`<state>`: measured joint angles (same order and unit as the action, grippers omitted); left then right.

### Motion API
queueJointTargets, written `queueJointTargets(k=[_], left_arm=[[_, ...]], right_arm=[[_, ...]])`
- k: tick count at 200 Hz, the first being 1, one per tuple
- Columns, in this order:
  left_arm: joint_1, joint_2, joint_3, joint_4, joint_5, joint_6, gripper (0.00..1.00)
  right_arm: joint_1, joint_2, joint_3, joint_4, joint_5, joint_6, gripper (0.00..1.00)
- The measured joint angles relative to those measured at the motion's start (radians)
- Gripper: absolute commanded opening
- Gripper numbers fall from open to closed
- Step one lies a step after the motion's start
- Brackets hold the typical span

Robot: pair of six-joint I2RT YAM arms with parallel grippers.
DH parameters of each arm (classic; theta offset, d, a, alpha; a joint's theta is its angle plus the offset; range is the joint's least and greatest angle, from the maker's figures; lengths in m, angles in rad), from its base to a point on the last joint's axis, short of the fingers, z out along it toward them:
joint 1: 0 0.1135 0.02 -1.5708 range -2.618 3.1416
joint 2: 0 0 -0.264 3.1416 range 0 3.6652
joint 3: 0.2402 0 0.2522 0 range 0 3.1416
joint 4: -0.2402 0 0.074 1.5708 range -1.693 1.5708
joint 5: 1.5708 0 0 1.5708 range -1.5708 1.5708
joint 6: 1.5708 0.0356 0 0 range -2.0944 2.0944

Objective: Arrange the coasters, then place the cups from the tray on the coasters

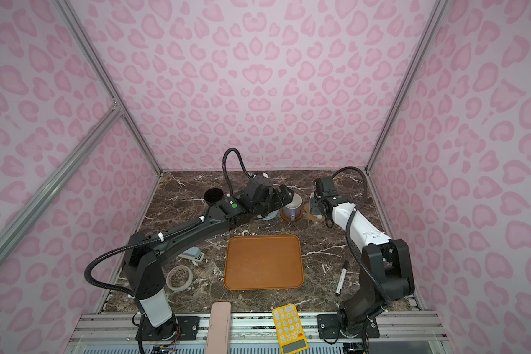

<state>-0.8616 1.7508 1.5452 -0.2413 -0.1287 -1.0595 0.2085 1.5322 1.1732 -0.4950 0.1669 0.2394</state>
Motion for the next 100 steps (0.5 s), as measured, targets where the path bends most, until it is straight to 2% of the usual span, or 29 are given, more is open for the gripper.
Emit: queueJointTargets(k=[20,48,55,74,86,100], left_arm=[[0.001,-0.104,-0.09,0.003,-0.07,0.053,0.97],[0.006,-0.344,-0.295,0.017,-0.224,0.203,0.96],[0.013,-0.399,-0.345,0.018,-0.261,0.247,1.0],[0.04,-0.51,-0.492,0.038,-0.415,0.355,0.85],[0.05,-0.553,-0.588,0.034,-0.546,0.399,0.84],[0.076,-0.603,-0.676,0.022,-0.639,0.444,0.84]], right_arm=[[0.003,-0.095,-0.021,-0.003,0.023,0.005,0.96],[0.003,-0.244,-0.091,0.013,0.061,0.035,0.99],[0.0,-0.274,-0.119,0.022,0.075,0.042,0.98],[-0.019,-0.289,-0.156,0.025,0.11,0.064,0.99],[-0.028,-0.286,-0.16,0.024,0.123,0.064,0.98],[-0.03,-0.291,-0.17,0.034,0.117,0.052,0.98]])
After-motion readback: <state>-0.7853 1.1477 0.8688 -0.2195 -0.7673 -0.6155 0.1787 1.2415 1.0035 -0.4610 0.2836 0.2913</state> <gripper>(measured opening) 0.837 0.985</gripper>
